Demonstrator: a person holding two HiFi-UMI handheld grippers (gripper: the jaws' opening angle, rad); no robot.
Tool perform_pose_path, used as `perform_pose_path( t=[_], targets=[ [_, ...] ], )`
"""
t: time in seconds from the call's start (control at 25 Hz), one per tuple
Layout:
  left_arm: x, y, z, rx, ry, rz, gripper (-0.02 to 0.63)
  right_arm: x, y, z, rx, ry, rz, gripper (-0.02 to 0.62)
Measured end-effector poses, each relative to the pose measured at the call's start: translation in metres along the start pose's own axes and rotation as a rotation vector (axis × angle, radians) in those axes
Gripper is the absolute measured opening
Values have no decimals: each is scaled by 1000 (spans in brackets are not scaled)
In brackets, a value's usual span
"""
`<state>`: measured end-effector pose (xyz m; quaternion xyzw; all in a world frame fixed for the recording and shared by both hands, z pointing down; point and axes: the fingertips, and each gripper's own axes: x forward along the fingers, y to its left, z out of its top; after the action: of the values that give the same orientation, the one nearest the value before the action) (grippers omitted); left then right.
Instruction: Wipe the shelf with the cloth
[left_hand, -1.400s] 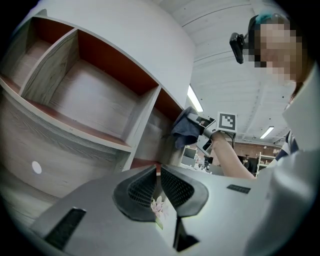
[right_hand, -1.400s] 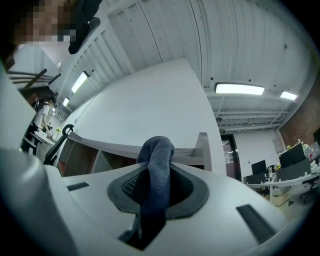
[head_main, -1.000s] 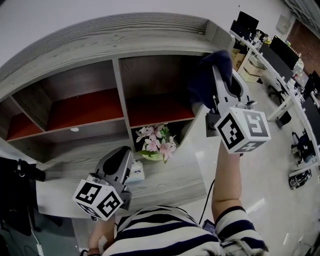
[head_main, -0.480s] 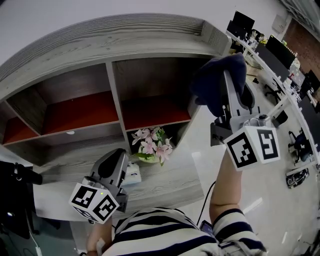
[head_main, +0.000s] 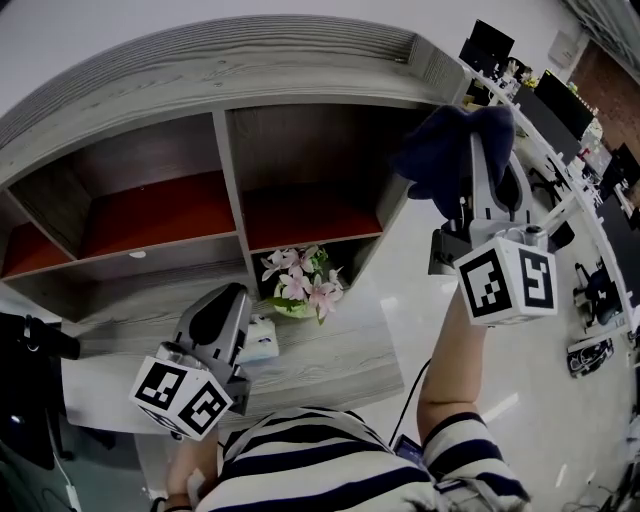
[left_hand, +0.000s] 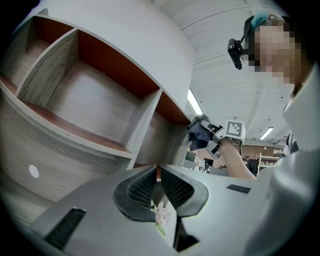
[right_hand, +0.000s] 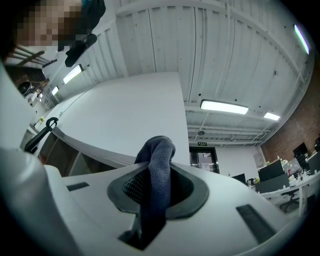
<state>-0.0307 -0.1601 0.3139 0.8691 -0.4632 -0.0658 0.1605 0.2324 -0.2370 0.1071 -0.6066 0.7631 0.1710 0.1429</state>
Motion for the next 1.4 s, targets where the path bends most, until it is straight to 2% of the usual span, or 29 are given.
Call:
perform_pose_path(
  t=[0.24,0.56,1.4],
  targets=[
    [-2,0,-3,-5,6,2,38,9,1,-37,-8,83,-14,81],
    [-5,2,-6,-9,15,8,38,0,2,-59,9,109,-28,81],
    [-6,4,-17,-31,35,12,38,-47,3,-163,77,275,-75,81]
  ],
)
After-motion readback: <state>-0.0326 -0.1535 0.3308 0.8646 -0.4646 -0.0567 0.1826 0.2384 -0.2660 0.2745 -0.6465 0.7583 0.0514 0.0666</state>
